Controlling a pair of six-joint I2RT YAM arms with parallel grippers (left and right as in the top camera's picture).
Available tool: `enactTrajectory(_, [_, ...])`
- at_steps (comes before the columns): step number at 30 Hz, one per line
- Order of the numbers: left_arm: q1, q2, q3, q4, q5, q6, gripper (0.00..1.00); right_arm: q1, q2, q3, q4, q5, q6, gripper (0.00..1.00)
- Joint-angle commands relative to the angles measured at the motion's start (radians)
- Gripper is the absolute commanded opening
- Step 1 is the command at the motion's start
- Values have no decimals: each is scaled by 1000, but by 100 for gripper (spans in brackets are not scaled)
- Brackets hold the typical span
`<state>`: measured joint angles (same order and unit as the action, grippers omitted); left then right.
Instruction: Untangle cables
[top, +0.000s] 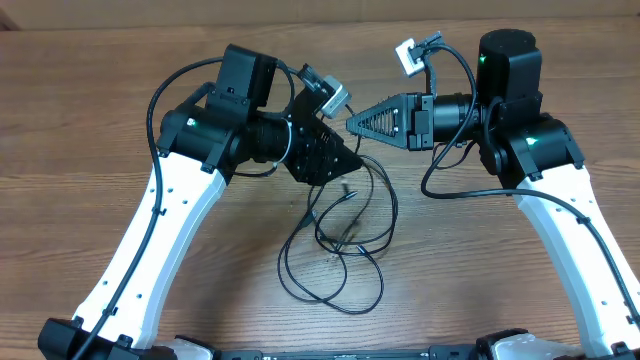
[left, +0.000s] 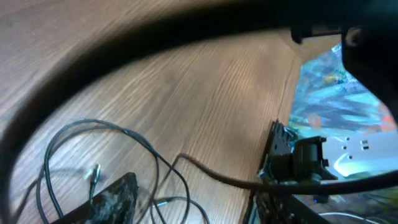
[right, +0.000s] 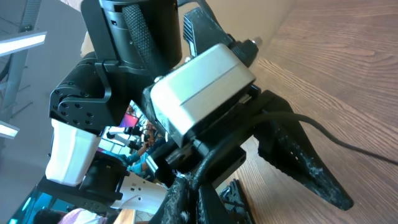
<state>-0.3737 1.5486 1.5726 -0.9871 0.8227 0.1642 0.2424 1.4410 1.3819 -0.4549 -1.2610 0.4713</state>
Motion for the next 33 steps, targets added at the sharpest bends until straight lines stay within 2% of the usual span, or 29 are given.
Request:
enactTrajectory(1, [-6,1,-1,-55,-12,21,66,-3,-3,25,14,-23,4,4])
enactTrajectory(5, [-6,1,-1,-88,-100,17,72,-3,-3,25,13,-23,4,4])
enactTrajectory(7, [-6,1,-1,-80,-99,8,76,-3,-3,25,13,-23,4,4])
enactTrajectory(9, [-6,1,-1,-66,-98,-25,88,-3,-3,25,13,-23,4,4])
enactTrajectory(10, [-6,0,-1,-62,-99,-35,100,-3,-3,25,13,-23,4,4])
enactTrajectory(13, [-6,-10,-1,-42,-138,-84,100,-3,-3,25,13,-24,4,4])
enactTrajectory(20, [-6,-85,-1,27,-168,-79,100,-3,-3,25,13,-24,5,8])
enactTrajectory(26, [-16,-128,-1,51,-102,-35,100,-3,-3,25,46,-26,84,8])
enactTrajectory(33, [-48,-129,-5,121,-131,-30,100,-3,-3,25,124,-67,175,4])
